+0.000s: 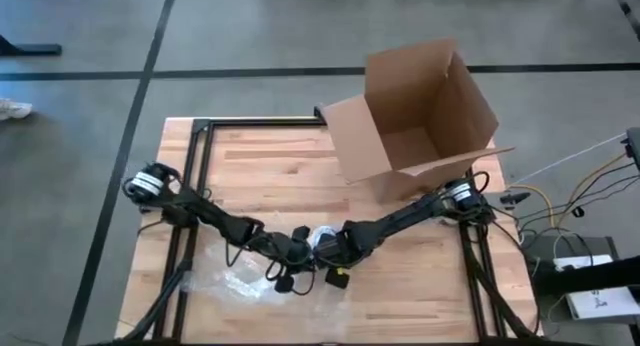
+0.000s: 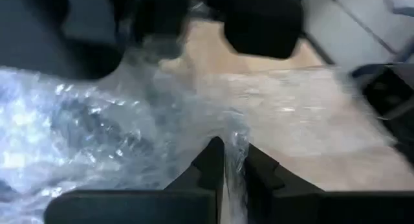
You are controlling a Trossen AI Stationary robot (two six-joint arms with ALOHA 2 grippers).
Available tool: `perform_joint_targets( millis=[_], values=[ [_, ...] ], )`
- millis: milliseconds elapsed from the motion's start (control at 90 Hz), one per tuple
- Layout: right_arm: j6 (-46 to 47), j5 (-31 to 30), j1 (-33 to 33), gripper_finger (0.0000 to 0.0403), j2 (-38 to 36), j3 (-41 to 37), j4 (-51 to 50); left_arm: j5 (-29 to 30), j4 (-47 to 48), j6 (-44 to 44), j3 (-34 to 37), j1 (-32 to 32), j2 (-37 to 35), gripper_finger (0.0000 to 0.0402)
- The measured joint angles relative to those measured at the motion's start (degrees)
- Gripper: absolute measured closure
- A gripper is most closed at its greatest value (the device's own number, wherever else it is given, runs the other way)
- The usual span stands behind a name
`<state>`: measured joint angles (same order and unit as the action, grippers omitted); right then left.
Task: Wrap mug
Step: Wrap the blue mug with the right bubble wrap
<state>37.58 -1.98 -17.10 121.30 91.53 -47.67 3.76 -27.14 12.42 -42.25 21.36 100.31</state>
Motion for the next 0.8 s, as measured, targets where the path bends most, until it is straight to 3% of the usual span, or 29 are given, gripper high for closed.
perform_joint_targets(
  millis=[244, 422, 556, 800],
  values=[
    [-5.20, -0.03, -0.44, 0.0403, -0.12, -0.02, 0.24, 13.41, 1.02, 0.27, -0.06, -0.04, 1.49, 0.0309],
    [-11.14, 0.08, -0.76, 0.0403, -0.46, 0.48, 0.18, 17.65, 2.76, -1.34, 0.01, -0.25, 1.49, 0.0279],
    [-15.00, 0.48, -0.90, 0.0391, -0.66, 1.50, -0.12, 20.00, 4.22, -2.25, 0.18, -0.33, 1.56, 0.0274],
    [-17.98, 0.89, -1.00, 0.0316, -0.72, 3.26, -2.39, 22.98, 3.94, -2.42, 1.19, -0.50, 1.66, 0.0294]
  ],
)
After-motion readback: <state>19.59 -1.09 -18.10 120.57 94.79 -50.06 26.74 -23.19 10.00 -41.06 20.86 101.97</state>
